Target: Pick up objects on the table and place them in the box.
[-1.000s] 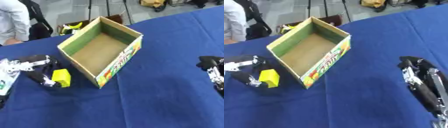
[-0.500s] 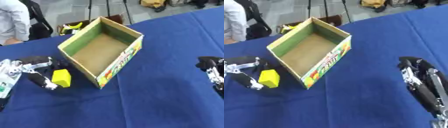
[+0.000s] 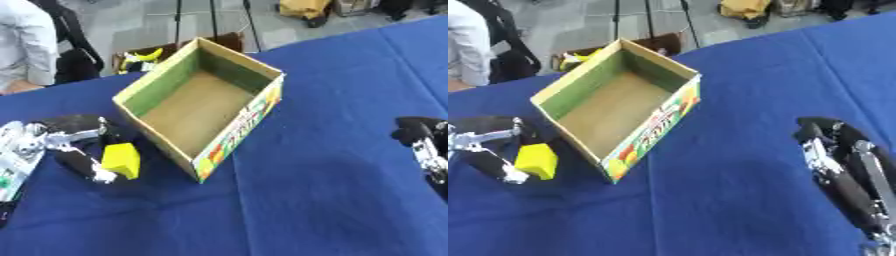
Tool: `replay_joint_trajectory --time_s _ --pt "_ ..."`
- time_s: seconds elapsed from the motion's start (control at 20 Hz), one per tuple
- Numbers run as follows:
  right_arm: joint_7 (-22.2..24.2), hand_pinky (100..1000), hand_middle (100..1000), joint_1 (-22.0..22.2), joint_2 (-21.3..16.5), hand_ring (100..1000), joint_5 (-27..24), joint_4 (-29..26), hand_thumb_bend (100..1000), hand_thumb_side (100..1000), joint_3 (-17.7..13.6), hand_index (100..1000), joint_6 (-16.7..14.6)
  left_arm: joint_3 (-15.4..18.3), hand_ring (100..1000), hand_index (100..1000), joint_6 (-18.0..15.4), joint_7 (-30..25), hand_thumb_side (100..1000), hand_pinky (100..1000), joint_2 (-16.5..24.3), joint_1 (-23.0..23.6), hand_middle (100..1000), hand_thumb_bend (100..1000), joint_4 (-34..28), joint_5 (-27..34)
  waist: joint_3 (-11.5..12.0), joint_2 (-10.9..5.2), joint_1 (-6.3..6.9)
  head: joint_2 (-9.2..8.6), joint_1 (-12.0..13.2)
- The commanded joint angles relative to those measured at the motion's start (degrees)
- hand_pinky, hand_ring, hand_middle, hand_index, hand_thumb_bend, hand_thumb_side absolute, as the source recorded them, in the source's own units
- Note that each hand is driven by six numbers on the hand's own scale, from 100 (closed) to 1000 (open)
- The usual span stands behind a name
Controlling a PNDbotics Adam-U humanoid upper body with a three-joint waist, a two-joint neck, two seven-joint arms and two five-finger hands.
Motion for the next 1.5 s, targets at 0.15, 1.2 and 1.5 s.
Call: replay_joint_trajectory --time_s 0.15,1.2,1.5 --pt "-0.06 824 597 -0.50 -0.49 870 -0.25 -1.08 100 708 -0.29 761 -0.02 -1.44 518 702 -9.16 -2.30 670 262 1.59 0.93 558 511 -4.93 -5.95 0.16 -0.94 -0.59 -0.63 -0.28" --pt "-0.19 825 594 -0.42 -0.39 872 -0.19 -0.85 100 700 -0.25 759 0.19 -1.39 473 665 -3.37 15.58 870 190 2.79 1.08 546 100 -7.11 -20.71 0.30 -1.22 -0.77 -1.21 -0.27" --pt "-0.19 825 593 -0.29 -0.29 872 -0.21 -0.79 100 698 -0.28 759 0.20 -0.25 460 643 -2.45 15.35 868 170 3.06 0.66 516 100 -8.13 -19.98 0.45 -1.59 -0.82 -1.28 -0.36"
